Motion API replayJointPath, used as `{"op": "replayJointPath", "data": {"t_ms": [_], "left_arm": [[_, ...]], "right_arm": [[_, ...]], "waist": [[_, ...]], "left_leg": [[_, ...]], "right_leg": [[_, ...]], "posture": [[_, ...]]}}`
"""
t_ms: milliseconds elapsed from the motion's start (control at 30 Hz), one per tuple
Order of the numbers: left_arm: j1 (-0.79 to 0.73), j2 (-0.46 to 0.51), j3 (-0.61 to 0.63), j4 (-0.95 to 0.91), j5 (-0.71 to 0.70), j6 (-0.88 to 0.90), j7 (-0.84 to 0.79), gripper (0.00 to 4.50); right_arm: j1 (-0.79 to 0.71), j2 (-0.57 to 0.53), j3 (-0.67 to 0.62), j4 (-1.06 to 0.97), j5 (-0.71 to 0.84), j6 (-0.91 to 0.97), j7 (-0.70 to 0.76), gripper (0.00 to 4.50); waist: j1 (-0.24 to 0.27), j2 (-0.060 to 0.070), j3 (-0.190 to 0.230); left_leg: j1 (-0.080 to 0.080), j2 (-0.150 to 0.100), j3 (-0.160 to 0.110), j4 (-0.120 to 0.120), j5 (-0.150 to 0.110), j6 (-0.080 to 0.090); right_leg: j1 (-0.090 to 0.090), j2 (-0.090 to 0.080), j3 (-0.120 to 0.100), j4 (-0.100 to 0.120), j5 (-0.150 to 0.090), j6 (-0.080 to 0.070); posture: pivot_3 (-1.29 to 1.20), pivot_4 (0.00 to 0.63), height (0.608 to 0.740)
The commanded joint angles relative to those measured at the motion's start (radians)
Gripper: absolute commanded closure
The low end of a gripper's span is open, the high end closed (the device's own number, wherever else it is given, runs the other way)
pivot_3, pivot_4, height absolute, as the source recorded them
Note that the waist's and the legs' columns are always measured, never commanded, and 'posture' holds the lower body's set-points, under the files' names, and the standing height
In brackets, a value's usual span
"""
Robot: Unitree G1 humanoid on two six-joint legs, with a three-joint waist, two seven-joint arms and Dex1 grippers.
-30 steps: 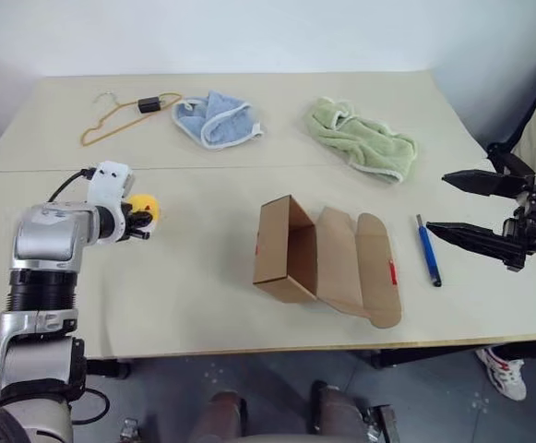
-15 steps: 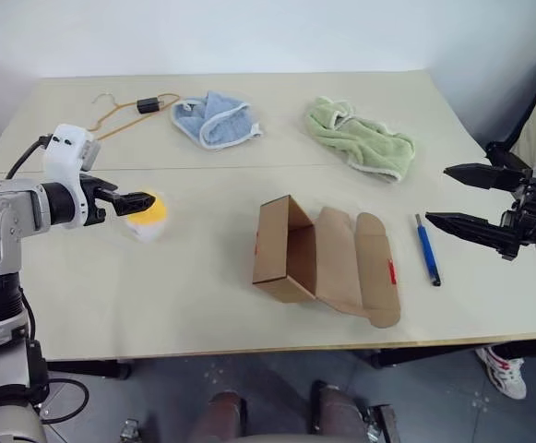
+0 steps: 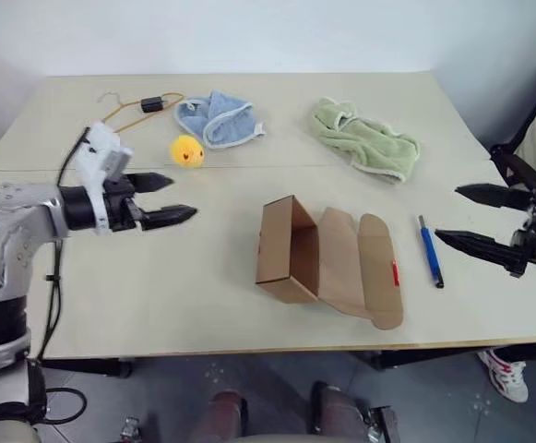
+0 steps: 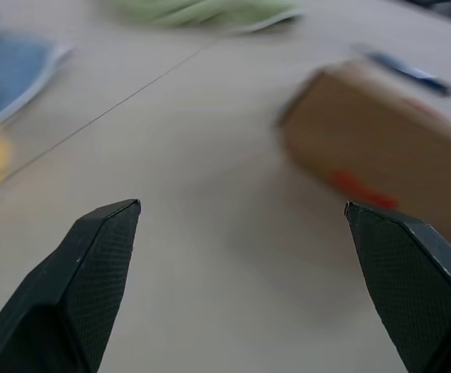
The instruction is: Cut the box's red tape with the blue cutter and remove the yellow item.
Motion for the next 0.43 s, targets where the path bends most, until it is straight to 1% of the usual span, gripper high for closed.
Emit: {"op": "replayJointPath", "data": {"t_ms": [33,133,200,300,367,433], "left_arm": [[0.11,0.017,0.005,-0.063,-0.065,-0.087,-0.132,0.02],[0.231,0.056,-0.007,-0.044,-0.061,-0.159,-0.236,0.02],[0.297,0.072,0.003,-0.019,-0.053,-0.211,-0.281,0.02],[0.366,0.07,0.018,0.076,-0.007,-0.302,-0.287,0.02],[0.386,0.044,0.035,0.12,0.005,-0.36,-0.263,0.02],[0.385,0.043,0.028,0.145,0.004,-0.366,-0.26,0.02]], "right_arm": [[0.121,-0.021,-0.075,0.041,-0.1,-0.087,0.061,0.0],[0.229,-0.016,-0.094,0.103,-0.181,-0.164,0.091,0.0],[0.266,-0.006,-0.103,0.134,-0.205,-0.199,0.098,0.0],[0.287,0.016,-0.12,0.154,-0.219,-0.205,0.056,0.0],[0.292,0.034,-0.126,0.154,-0.227,-0.211,0.027,0.0],[0.298,0.048,-0.128,0.147,-0.233,-0.216,0.013,0.0]], "waist": [[-0.004,0.0,0.0],[-0.011,0.001,0.0],[-0.013,0.001,0.0],[-0.016,0.001,0.0],[-0.016,0.001,0.0],[-0.017,0.001,0.0]], "left_leg": [[0.0,0.0,0.001,0.0,0.0,0.0],[0.002,0.001,0.005,-0.001,0.0,0.001],[0.003,0.002,0.007,0.0,-0.001,0.001],[0.006,0.003,0.009,0.0,-0.001,0.002],[0.007,0.003,0.009,0.0,-0.001,0.002],[0.008,0.004,0.009,0.0,-0.001,0.001]], "right_leg": [[0.0,0.0,0.0,0.0,0.0,0.0],[-0.001,0.0,0.002,0.0,0.0,0.0],[0.0,0.0,0.002,0.001,0.0,0.0],[0.0,0.0,0.003,0.002,0.0,-0.001],[0.001,0.0,0.003,0.003,0.0,-0.002],[0.001,0.0,0.003,0.003,0.0,-0.002]], "posture": [[0.0,0.15,0.74],[0.0,0.15,0.74],[0.0,0.15,0.74],[0.0,0.15,0.74],[0.0,0.15,0.74],[0.0,0.15,0.74]]}}
